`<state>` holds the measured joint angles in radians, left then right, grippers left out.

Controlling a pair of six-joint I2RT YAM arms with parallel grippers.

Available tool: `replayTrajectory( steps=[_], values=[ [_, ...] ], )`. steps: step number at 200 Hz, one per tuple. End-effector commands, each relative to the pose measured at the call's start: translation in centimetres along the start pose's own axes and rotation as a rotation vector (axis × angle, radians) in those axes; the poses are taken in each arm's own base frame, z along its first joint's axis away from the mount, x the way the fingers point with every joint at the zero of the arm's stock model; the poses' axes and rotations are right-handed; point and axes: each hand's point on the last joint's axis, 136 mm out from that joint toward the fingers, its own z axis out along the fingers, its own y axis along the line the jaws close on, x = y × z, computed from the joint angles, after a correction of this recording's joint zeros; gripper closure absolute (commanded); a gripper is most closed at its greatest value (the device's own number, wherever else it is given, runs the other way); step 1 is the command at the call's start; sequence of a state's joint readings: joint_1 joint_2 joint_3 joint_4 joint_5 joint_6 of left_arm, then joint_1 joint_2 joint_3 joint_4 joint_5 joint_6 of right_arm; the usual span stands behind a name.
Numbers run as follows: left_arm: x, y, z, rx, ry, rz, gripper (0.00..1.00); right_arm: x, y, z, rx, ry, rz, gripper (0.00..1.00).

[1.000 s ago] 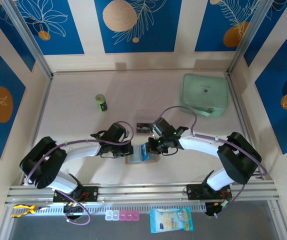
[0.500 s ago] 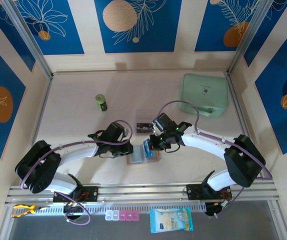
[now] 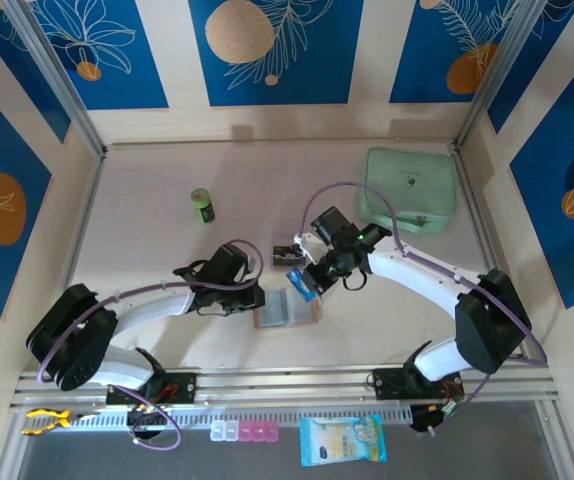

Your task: Take the credit cards out of the card holder

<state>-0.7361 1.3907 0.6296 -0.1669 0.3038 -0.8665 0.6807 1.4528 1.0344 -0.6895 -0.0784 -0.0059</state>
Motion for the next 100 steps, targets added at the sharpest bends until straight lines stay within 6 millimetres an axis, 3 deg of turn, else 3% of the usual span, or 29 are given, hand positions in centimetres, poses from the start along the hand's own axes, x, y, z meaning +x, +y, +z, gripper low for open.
replayTrajectory(
  steps=[1,52,100],
  values=[
    [0.7,0.4,0.6,-0.017,0.048,0.008,0.9,-0.7,0.4,-1.4,-0.047,0.027,-0.205,1.0],
    [0.8,2.2,1.0,-0.083,0.052,0.013,0.9,-2.5,0.4,-2.8,-0.066,-0.013,-0.395,1.0],
    [0.6,3.1,0.9,-0.12,0.044,0.021,0.9,-4.2,-1.8,-3.6,-0.027,-0.009,-0.43,1.0]
  ],
)
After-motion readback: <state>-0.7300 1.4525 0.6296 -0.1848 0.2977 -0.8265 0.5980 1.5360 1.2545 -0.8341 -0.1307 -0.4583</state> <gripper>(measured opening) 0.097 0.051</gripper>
